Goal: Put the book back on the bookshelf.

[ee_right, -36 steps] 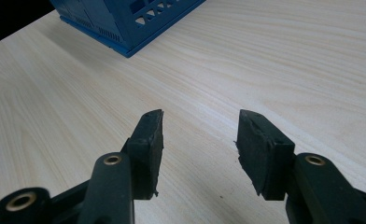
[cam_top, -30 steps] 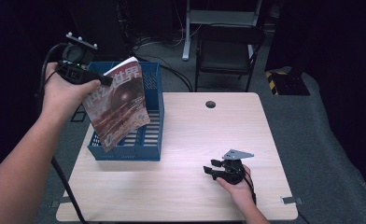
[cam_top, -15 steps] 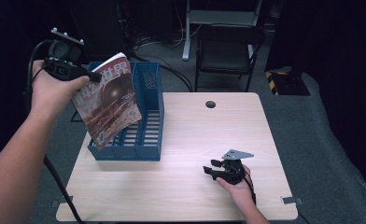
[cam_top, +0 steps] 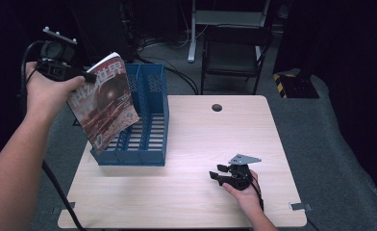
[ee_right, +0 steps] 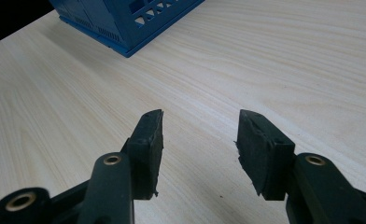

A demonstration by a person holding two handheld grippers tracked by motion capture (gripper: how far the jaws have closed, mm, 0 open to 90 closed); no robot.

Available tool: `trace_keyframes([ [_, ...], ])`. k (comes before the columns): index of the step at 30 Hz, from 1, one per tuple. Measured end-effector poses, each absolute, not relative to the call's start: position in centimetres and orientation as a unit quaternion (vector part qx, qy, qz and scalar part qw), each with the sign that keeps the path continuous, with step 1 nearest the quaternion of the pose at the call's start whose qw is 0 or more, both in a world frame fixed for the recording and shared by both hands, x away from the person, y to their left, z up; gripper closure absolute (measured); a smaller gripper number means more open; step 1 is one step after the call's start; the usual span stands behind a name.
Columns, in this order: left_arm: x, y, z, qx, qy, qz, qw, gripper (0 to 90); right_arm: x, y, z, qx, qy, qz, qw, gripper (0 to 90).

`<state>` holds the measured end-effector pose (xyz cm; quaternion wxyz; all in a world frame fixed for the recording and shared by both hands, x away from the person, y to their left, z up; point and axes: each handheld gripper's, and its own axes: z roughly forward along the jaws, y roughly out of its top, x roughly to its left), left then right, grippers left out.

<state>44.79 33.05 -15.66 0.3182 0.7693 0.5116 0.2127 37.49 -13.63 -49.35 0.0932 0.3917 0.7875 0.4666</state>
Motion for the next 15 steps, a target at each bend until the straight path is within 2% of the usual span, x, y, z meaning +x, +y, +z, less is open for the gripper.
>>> trace_keyframes([
  [15,46.5,33.1,-16.3,0.742,0.544,0.225,0.321,83.8,37.5,-13.7,-49.3,0.39,0.787,0.468,0.091,50.6],
])
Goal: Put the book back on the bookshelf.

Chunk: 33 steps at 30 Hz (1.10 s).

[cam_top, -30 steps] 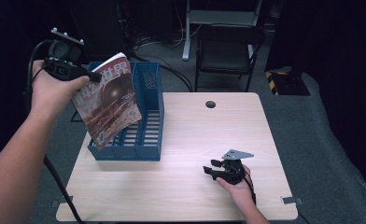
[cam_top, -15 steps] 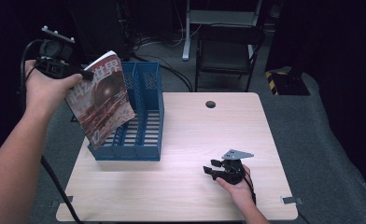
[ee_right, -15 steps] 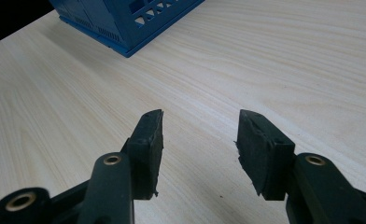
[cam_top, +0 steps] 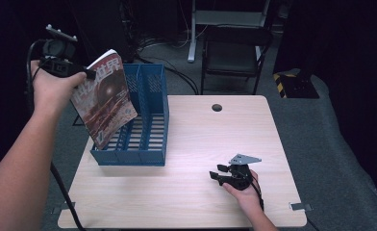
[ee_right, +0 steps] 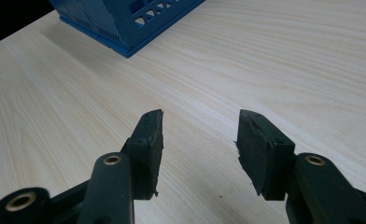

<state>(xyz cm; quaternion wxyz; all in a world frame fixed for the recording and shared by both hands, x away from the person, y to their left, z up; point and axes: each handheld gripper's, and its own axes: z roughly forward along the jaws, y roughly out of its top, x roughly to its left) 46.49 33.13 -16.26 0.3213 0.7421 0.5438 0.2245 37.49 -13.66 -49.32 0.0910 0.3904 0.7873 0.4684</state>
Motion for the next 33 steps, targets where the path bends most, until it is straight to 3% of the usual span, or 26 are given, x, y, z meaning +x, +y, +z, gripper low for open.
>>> trace_keyframes([
  [33,49.6,31.6,-19.5,0.697,0.589,0.237,0.333,83.9,37.4,-13.8,-49.2,0.391,0.786,0.471,0.092,50.6],
])
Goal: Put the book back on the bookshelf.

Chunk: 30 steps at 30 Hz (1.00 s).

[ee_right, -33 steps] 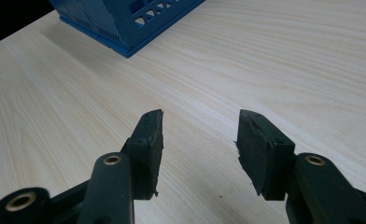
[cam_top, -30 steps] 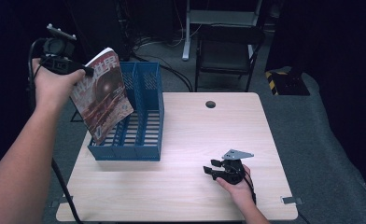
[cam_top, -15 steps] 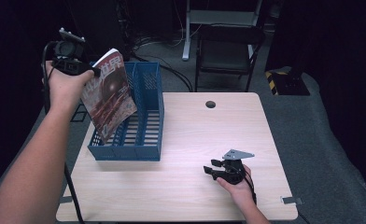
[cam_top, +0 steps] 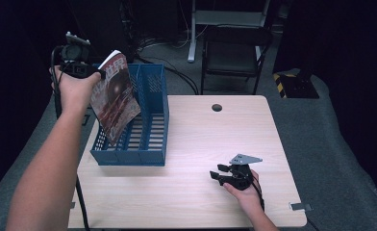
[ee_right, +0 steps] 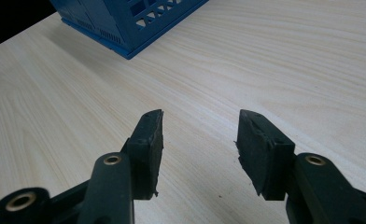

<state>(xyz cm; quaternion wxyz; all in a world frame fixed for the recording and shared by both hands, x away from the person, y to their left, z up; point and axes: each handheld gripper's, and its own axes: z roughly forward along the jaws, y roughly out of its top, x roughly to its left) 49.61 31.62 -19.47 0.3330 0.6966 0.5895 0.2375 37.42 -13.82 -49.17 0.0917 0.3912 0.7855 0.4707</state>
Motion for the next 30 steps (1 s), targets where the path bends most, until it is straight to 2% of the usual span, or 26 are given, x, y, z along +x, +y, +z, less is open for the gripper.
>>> trace_keyframes([
  [10,50.4,31.0,-20.5,0.68,0.61,0.243,0.326,83.9,37.4,-13.7,-49.2,0.388,0.786,0.472,0.093,50.6],
  [30,50.6,30.1,-20.8,0.671,0.606,0.256,0.343,84.0,37.4,-13.7,-49.2,0.387,0.788,0.471,0.091,50.6],
])
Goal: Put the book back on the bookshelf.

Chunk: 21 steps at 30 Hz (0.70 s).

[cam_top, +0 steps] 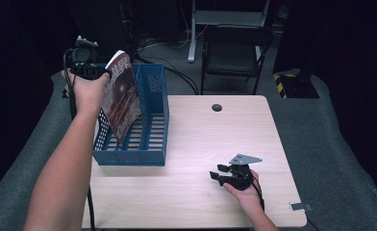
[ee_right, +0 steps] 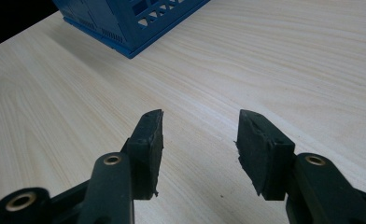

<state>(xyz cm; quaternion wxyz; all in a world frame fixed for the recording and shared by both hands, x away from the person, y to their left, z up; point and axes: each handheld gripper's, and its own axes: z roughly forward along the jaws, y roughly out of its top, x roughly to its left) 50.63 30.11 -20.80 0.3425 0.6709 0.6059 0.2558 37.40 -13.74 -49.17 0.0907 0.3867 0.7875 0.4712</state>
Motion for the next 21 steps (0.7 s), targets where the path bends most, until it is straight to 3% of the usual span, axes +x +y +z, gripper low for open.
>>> trace_keyframes([
  [21,51.8,29.9,-25.0,0.674,0.618,0.237,0.328,84.0,37.4,-13.8,-49.2,0.383,0.79,0.471,0.09,50.7],
])
